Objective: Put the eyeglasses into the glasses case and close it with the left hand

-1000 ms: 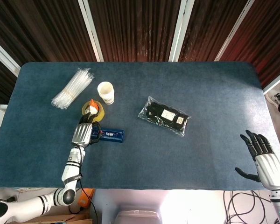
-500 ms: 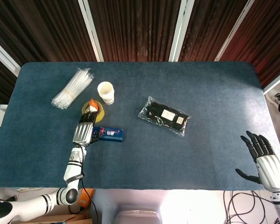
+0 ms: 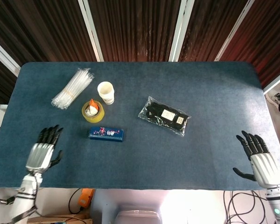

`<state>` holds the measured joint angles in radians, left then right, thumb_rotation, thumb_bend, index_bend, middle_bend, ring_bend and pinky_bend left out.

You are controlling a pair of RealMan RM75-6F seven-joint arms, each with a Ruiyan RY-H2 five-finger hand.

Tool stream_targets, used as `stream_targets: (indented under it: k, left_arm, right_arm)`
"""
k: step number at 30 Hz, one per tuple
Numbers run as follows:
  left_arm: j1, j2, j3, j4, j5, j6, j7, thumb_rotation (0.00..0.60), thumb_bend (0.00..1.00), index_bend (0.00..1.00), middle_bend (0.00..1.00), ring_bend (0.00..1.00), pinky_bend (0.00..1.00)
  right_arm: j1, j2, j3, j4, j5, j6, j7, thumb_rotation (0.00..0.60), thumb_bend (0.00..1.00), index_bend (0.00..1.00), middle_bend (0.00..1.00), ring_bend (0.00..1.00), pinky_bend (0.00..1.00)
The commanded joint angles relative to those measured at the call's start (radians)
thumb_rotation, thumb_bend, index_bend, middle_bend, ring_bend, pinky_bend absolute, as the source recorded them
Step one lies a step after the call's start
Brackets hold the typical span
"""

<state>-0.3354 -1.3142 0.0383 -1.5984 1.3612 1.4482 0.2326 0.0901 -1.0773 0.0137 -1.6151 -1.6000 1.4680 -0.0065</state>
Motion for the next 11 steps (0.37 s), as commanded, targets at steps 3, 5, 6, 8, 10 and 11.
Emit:
stream_targets:
  k: [3,5,6,8,10,11]
  left_arm:
    - [0.175,0.072,0.054,0.058,0.085,0.169,-0.240,0.600,0.40,0.00,0.00,0.00,0.05]
    - [0.177,0.083,0.054,0.070,0.106,0.166,-0.240,0.600,0.39,0.00,0.00,0.00,0.05]
    - [0.181,0.079,0.047,0.070,0.110,0.175,-0.242,0.600,0.38,0.00,0.00,0.00,0.04]
    - [0.189,0.072,0.042,0.077,0.117,0.179,-0.222,0.600,0.38,0.00,0.00,0.00,0.04]
    - [0.193,0.073,0.041,0.071,0.118,0.164,-0.216,0.600,0.38,0.00,0.00,0.00,0.04]
    - [0.193,0.074,0.039,0.067,0.117,0.157,-0.216,0.600,0.38,0.00,0.00,0.00,0.04]
  right_arm:
    - [0.012,-0.021,0.009,-0.008,0.029,-0.028,-0.043,0.600,0.28,0.00,0.00,0.00,0.00]
    - [0.014,-0.024,0.014,-0.009,0.039,-0.032,-0.051,0.600,0.28,0.00,0.00,0.00,0.00]
    - [0.014,-0.025,0.016,-0.010,0.043,-0.031,-0.051,0.600,0.28,0.00,0.00,0.00,0.00]
    - [0.015,-0.028,0.022,-0.008,0.051,-0.029,-0.055,0.600,0.28,0.00,0.00,0.00,0.00]
    - [0.016,-0.029,0.022,-0.007,0.056,-0.034,-0.060,0.600,0.28,0.00,0.00,0.00,0.00]
    - [0.016,-0.028,0.021,-0.007,0.057,-0.035,-0.060,0.600,0.28,0.00,0.00,0.00,0.00]
